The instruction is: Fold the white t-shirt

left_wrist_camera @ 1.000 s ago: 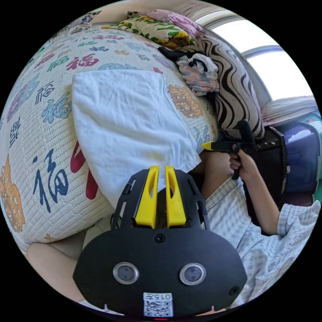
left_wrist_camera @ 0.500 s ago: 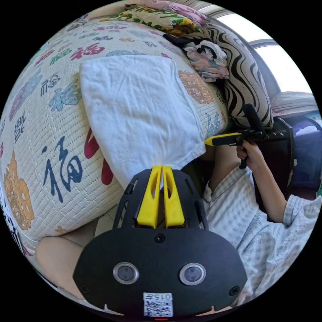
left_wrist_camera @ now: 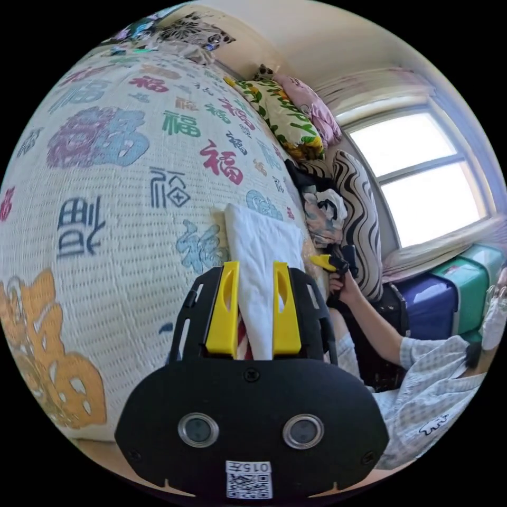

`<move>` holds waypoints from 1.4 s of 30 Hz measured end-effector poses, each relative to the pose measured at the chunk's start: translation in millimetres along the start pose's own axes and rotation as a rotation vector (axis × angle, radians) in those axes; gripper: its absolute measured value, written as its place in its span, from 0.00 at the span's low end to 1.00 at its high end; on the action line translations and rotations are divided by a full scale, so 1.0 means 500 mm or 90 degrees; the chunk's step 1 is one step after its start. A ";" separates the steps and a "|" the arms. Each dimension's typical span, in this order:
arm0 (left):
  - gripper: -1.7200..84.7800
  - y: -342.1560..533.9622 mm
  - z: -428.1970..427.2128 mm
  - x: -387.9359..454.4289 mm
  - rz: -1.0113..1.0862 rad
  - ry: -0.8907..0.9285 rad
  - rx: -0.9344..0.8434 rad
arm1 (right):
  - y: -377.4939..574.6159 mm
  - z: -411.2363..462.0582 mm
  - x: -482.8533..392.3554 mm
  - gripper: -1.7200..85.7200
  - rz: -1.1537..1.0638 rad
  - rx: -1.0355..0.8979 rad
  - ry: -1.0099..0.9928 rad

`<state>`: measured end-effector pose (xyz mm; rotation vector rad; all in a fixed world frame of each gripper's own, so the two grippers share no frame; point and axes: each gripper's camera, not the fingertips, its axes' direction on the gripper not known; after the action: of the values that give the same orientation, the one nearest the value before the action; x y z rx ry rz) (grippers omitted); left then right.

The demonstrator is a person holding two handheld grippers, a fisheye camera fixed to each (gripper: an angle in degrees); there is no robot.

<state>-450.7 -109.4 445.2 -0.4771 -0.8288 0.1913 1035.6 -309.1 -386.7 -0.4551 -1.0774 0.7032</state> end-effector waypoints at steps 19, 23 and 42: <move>0.02 -0.301 -0.026 0.028 0.232 -0.050 -0.125 | -0.235 0.109 -0.070 0.02 -0.077 -0.095 0.099; 0.05 -0.317 -0.031 0.022 0.214 -0.095 -0.140 | -0.238 0.141 -0.030 0.05 -0.025 -0.128 0.130; 0.04 -0.297 -0.152 -0.132 -0.007 0.238 -0.046 | -0.254 0.192 0.048 0.07 -0.060 -0.154 -0.146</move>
<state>-440.9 -287.7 428.8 -0.5561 -0.4725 0.0578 992.9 -380.7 -248.9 -0.5344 -1.3999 0.5525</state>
